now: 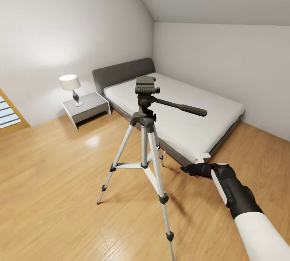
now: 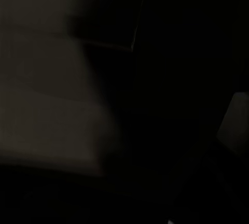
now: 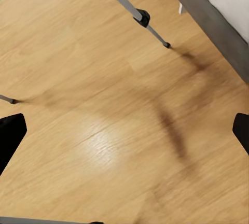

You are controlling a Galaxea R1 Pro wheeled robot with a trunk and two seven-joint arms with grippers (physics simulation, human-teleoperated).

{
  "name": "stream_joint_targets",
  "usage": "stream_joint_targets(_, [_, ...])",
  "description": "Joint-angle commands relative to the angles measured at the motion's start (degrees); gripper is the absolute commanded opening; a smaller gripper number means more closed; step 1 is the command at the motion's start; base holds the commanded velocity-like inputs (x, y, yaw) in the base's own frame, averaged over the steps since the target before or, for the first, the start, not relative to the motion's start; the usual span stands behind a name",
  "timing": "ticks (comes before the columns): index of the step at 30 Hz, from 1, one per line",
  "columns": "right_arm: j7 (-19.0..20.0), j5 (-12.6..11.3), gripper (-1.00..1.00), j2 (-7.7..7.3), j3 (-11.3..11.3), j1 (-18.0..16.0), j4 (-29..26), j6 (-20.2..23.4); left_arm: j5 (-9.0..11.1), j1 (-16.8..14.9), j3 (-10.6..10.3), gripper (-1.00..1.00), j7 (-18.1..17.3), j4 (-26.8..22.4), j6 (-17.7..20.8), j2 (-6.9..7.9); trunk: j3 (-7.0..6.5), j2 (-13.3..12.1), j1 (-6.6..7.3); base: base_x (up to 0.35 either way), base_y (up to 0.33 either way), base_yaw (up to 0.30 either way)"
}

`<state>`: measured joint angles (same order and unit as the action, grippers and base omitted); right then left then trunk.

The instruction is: Attach the digital camera to the camera tripod in the bedroom.

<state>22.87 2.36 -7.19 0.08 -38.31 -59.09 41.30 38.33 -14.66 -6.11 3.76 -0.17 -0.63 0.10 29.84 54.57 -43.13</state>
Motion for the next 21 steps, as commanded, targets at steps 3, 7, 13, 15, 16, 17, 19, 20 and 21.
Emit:
stream_joint_targets(3, [0.32,0.20,1.00,-0.02,0.01,-0.02,-0.01,0.20,0.71,-0.02,-0.48,-1.00,0.11,-0.01,-0.07,-0.12,0.05,0.04,0.00,0.000,0.000,0.000])
stream_joint_targets(7, [0.33,0.13,1.00,-0.02,-0.08,-0.05,0.02,0.19,0.81,-0.02,-0.48,-1.00,0.11,0.03,-0.07,-0.18,0.05,0.04,0.00,0.000,0.000,0.000])
stream_joint_targets(13, [0.27,0.08,1.00,-0.02,-0.01,-0.04,0.03,0.19,0.85,-0.02,-0.48,-1.00,0.11,0.07,-0.08,-0.19,0.05,0.04,0.00,0.000,0.000,0.000])
stream_joint_targets(15, [0.27,0.05,1.00,-0.02,-0.07,-0.04,0.03,0.19,0.87,-0.02,-0.48,-1.00,0.11,0.08,-0.08,-0.19,0.05,0.04,0.00,0.000,0.000,0.000])
stream_joint_targets(16, [0.28,0.04,1.00,-0.02,-0.09,-0.04,0.05,0.19,0.87,-0.02,-0.48,-1.00,0.11,0.08,-0.08,-0.19,0.05,0.04,0.00,0.000,0.000,0.000])
stream_joint_targets(17, [0.28,0.04,1.00,-0.02,-0.10,-0.03,0.04,0.19,0.87,-0.02,-0.48,-1.00,0.11,0.08,-0.08,-0.19,0.05,0.04,0.00,0.000,0.000,0.000])
stream_joint_targets(19, [0.30,0.03,1.00,-0.02,-0.14,-0.02,0.04,0.19,0.87,-0.02,-0.48,-1.00,0.11,0.08,-0.08,-0.19,0.05,0.04,0.00,0.000,0.000,0.000])
stream_joint_targets(20, [0.31,0.02,1.00,-0.02,-0.14,-0.02,0.04,0.19,0.87,-0.02,-0.48,-1.00,0.11,0.08,-0.08,-0.19,0.05,0.04,0.00,0.000,0.000,0.000])
stream_joint_targets(21, [0.32,0.02,1.00,-0.02,-0.15,-0.02,0.03,0.19,0.87,-0.02,-0.48,-1.00,0.11,0.08,-0.08,-0.19,0.05,0.04,0.00,0.000,0.000,0.000])
